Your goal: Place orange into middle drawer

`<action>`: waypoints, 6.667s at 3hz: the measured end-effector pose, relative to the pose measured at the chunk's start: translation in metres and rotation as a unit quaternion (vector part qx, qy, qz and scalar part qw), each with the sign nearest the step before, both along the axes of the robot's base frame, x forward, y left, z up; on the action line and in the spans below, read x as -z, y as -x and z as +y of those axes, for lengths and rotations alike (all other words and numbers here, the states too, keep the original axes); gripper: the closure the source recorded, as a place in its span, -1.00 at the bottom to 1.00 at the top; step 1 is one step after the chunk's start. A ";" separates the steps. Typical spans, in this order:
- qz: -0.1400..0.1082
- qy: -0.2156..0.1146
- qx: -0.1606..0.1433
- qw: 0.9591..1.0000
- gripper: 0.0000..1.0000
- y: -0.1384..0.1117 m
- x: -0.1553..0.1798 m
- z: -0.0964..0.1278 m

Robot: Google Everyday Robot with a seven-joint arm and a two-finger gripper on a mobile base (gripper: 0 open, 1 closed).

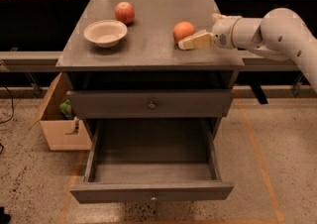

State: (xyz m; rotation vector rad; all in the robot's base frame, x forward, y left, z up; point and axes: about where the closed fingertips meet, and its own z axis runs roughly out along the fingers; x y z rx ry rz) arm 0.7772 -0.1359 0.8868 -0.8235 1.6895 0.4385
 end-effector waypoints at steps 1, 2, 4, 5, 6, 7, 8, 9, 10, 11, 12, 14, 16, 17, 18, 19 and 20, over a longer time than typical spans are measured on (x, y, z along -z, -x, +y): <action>0.006 0.001 -0.006 1.000 -1.00 -0.011 0.009 0.005; 0.010 0.004 -0.019 1.000 -1.00 -0.020 0.018 0.015; 0.016 0.001 -0.033 0.999 -0.64 -0.032 0.033 0.025; 0.022 0.000 -0.033 0.999 -0.18 -0.034 0.040 0.027; 0.026 -0.001 -0.030 0.999 0.29 -0.035 0.045 0.028; 0.017 -0.007 -0.037 0.999 0.73 -0.030 0.036 0.027; -0.012 -0.018 -0.062 0.998 1.00 -0.004 0.006 0.017; -0.030 -0.010 -0.094 0.995 1.00 0.042 -0.018 0.007; -0.036 0.010 -0.138 0.990 1.00 0.098 -0.021 -0.001; -0.034 0.016 -0.175 0.984 1.00 0.161 -0.014 -0.010; -0.034 0.015 -0.175 0.984 1.00 0.161 -0.013 -0.009; 0.009 -0.022 -0.178 0.984 1.00 0.214 0.031 0.038; 0.057 0.040 -0.205 0.976 1.00 0.249 0.135 0.075; 0.075 0.105 -0.212 0.969 1.00 0.252 0.187 0.066; 0.075 0.105 -0.213 0.969 1.00 0.252 0.187 0.066; 0.102 0.118 -0.229 0.961 1.00 0.258 0.240 0.067; 0.117 0.153 -0.260 0.946 1.00 0.257 0.298 0.073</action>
Offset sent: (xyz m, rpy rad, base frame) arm 0.0293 0.0195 -0.0248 -0.0157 0.0251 0.0591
